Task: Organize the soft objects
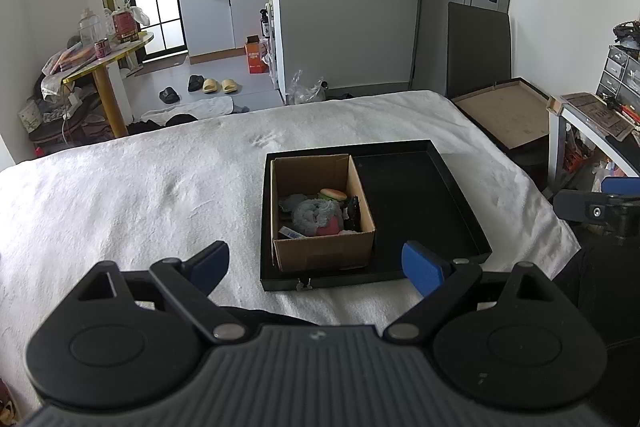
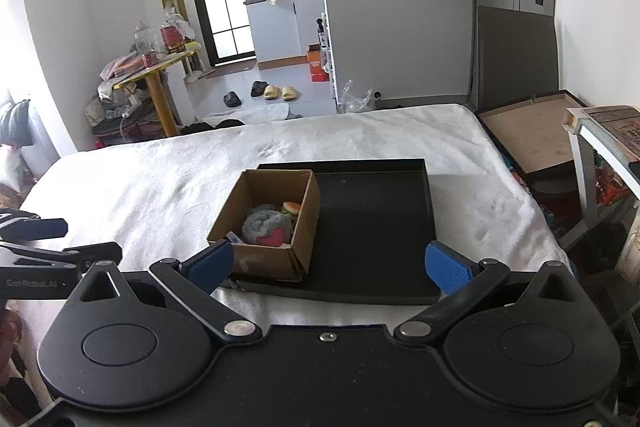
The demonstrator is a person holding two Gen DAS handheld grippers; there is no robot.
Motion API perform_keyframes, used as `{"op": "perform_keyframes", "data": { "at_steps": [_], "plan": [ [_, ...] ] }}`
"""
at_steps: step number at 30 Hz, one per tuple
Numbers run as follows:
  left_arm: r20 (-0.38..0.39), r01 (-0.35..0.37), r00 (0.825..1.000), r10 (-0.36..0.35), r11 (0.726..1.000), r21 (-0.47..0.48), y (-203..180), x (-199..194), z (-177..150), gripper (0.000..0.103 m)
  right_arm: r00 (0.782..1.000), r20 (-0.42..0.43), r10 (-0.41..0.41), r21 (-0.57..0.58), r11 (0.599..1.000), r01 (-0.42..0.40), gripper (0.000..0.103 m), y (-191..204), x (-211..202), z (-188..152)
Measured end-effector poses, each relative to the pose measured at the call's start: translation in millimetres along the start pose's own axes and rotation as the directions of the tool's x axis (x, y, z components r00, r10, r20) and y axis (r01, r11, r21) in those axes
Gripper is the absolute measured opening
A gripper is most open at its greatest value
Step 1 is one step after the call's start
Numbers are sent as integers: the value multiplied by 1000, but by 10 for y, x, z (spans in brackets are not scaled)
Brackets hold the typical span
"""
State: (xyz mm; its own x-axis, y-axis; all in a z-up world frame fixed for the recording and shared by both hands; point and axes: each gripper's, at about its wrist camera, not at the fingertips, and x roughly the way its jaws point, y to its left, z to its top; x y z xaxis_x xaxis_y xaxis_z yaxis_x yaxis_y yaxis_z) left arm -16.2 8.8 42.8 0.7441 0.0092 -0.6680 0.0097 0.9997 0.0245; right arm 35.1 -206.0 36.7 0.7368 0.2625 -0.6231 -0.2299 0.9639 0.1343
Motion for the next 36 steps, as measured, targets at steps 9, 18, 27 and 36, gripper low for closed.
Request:
{"op": "perform_keyframes", "data": {
  "at_steps": [9,18,27,36],
  "plan": [
    [-2,2,1000,-2,1000,-11,26,-3,11,92,1000,2,23,-8,1000,-23,103,16,-33,29],
    [-7,14,1000,-14,1000,-14,53,5,11,92,1000,-5,-1,-18,1000,1,103,60,-21,3],
    [-8,17,1000,-17,1000,-15,57,1,8,92,1000,-1,-7,-21,1000,7,103,63,-8,-11],
    [-9,16,1000,-16,1000,-15,49,1,5,92,1000,1,3,-24,1000,-3,103,42,-9,-34]
  ]
}}
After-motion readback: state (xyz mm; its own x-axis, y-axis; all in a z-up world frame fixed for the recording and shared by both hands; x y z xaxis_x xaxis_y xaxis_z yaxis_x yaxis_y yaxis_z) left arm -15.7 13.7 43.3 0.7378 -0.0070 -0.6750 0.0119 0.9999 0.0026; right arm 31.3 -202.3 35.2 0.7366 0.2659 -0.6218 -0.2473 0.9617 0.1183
